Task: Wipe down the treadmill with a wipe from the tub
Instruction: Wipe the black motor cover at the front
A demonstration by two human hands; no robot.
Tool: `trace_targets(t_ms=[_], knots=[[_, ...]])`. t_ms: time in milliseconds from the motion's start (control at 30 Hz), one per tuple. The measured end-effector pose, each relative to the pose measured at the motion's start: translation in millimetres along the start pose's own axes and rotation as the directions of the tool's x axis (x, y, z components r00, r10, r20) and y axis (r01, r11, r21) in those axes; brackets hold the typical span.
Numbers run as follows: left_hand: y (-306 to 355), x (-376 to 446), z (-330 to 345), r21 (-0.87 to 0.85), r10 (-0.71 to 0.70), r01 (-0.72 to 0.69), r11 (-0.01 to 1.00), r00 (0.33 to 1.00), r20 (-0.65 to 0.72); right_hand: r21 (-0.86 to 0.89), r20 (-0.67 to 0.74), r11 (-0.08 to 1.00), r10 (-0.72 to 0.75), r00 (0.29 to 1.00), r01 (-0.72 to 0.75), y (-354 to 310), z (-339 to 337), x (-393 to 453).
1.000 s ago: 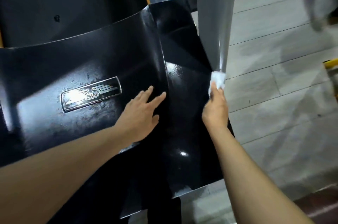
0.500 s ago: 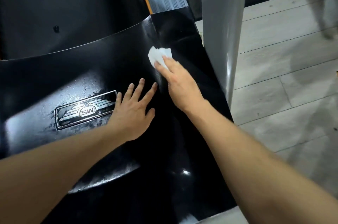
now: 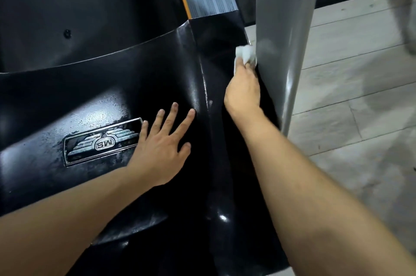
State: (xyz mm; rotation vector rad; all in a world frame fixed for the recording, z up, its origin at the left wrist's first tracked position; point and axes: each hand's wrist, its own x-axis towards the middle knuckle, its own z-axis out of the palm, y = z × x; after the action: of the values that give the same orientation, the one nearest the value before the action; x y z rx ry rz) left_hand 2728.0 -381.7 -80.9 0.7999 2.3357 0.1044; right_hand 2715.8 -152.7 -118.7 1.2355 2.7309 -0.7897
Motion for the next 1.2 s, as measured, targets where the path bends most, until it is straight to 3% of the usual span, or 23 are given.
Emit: trace_targets(t_ms=[233,367,500,600,900,1100,1200], knots=[[10,-1,-12,0.043,-0.041,0.039,0.998,0.998,0.053,0.026,-0.031,0.988,0.155,0.987,-0.154,97,-31,-117],[27,-10,-24,0.039,-0.091,0.088,0.995,0.991,0.095,-0.028,0.145,0.921,0.387,0.91,-0.388,164,-42,-155],[48,-44,-25,0.072,-0.045,0.034,0.997,0.988,0.147,-0.025,0.325,0.889,0.439,0.838,-0.457,196,-65,-178],[66,-81,-32,0.054,-0.009,0.002,0.999,0.99,0.143,-0.022,0.36,0.888,0.436,0.825,-0.46,192,-98,-198],[122,-190,-115,0.121,0.237,-0.234,0.965,0.971,-0.007,0.011,0.159,0.977,0.207,0.965,-0.212,122,-227,-271],[170,-261,-191,0.197,0.447,-0.412,0.89,0.873,-0.196,0.096,-0.049,0.99,0.108,0.993,-0.103,69,-329,-322],[193,-297,-229,0.21,0.544,-0.503,0.839,0.788,-0.287,0.118,-0.159,0.991,0.075,0.984,-0.057,40,-384,-346]])
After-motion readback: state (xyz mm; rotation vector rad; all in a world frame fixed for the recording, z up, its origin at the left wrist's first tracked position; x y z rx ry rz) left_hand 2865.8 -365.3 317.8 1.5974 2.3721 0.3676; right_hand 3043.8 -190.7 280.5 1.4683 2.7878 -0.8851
